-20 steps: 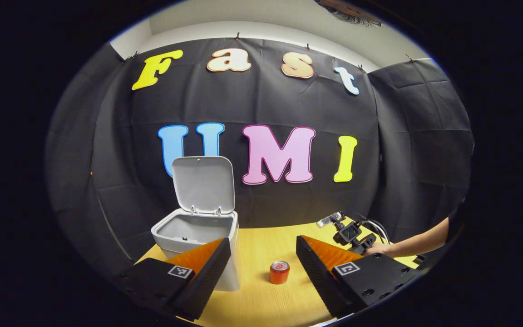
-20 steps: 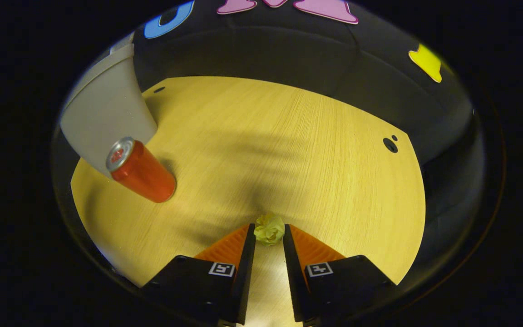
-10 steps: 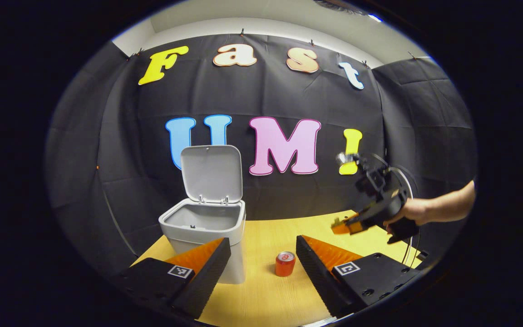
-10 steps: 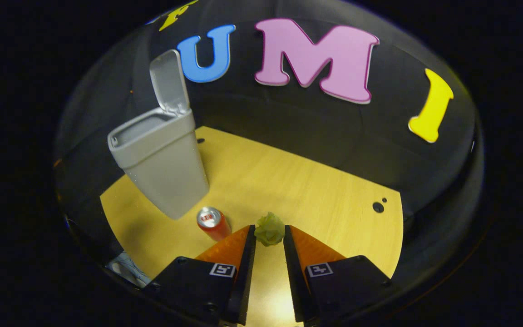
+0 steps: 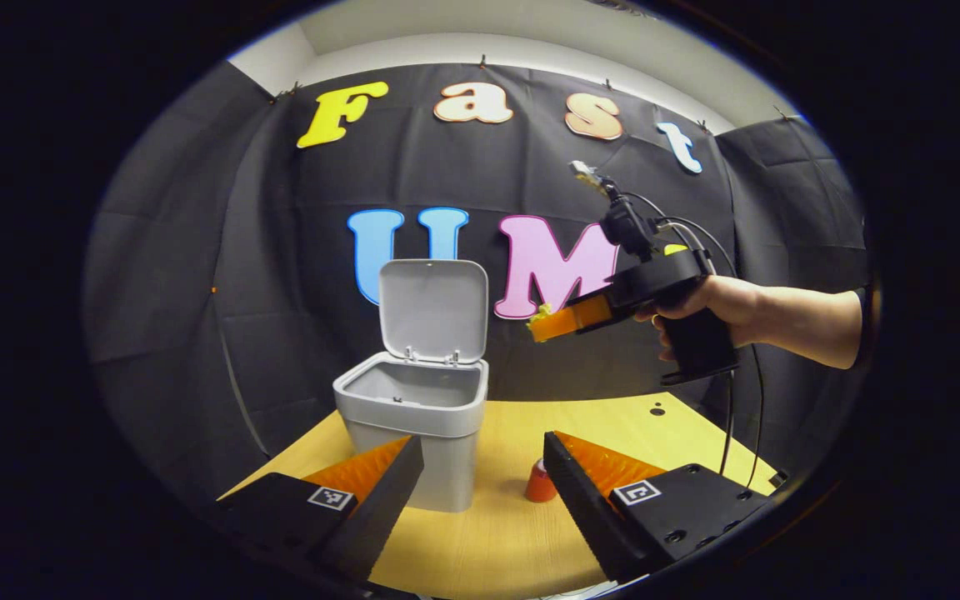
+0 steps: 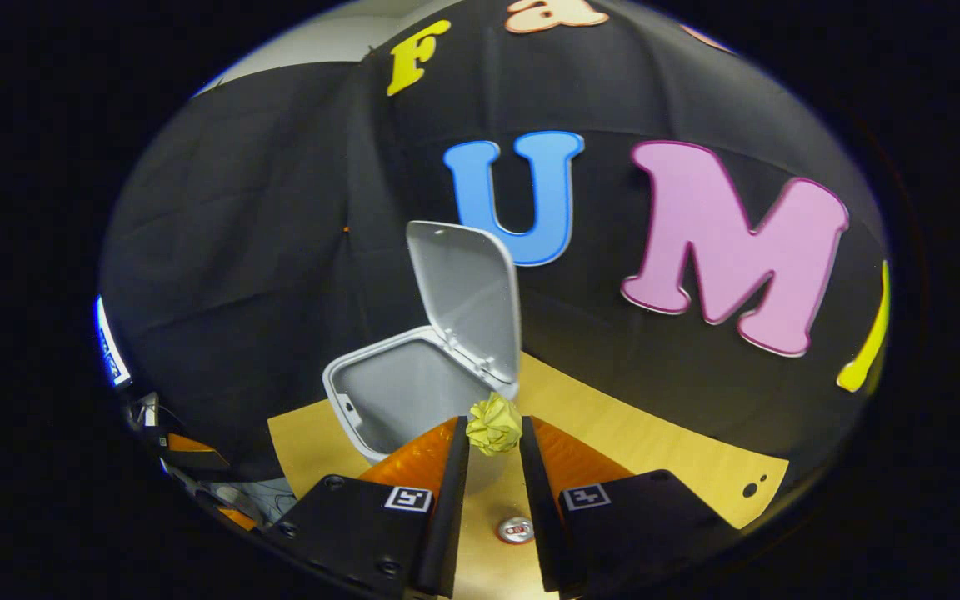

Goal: Press the lid of the desktop garbage bin to open it, pick up the crumpled paper on the desktop and throw it into the bin, then pick up the pop can on the desktop and drop it into the bin, and finally close the garbage bin lid.

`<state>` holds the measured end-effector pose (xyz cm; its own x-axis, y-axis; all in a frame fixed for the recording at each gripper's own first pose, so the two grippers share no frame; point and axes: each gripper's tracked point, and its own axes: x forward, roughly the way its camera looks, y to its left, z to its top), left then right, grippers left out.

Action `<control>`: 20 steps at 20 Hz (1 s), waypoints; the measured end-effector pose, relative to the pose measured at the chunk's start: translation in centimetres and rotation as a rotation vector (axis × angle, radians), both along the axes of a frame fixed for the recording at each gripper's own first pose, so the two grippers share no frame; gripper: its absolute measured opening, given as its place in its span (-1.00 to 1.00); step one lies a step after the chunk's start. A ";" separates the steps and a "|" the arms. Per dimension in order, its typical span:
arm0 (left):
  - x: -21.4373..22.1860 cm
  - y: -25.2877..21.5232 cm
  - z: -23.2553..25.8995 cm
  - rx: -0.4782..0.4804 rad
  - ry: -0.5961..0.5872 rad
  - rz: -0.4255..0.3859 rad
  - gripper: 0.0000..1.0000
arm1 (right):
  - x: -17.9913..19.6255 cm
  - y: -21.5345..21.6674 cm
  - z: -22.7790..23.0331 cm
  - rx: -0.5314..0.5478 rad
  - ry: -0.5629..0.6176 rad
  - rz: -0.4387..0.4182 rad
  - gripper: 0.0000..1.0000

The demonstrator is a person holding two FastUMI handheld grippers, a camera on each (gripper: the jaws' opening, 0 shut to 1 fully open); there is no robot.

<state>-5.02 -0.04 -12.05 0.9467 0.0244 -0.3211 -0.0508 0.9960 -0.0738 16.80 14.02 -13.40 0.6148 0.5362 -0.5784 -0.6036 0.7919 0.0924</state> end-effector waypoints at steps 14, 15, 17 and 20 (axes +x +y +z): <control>-4.2 6.5 -0.8 0.019 0.047 0.198 0.95 | 1.5 10.7 -5.6 -0.048 0.027 0.127 0.48; -4.3 6.6 -0.9 0.026 0.048 0.201 0.95 | 1.6 10.7 -5.3 -0.045 0.021 0.120 1.00; -4.3 6.6 -1.2 0.029 0.055 0.194 0.94 | 1.9 10.1 -4.5 -0.043 -0.015 0.101 0.98; -3.8 5.5 -2.2 0.009 0.063 0.148 0.97 | 2.1 7.6 -2.7 -0.036 -0.076 0.042 0.95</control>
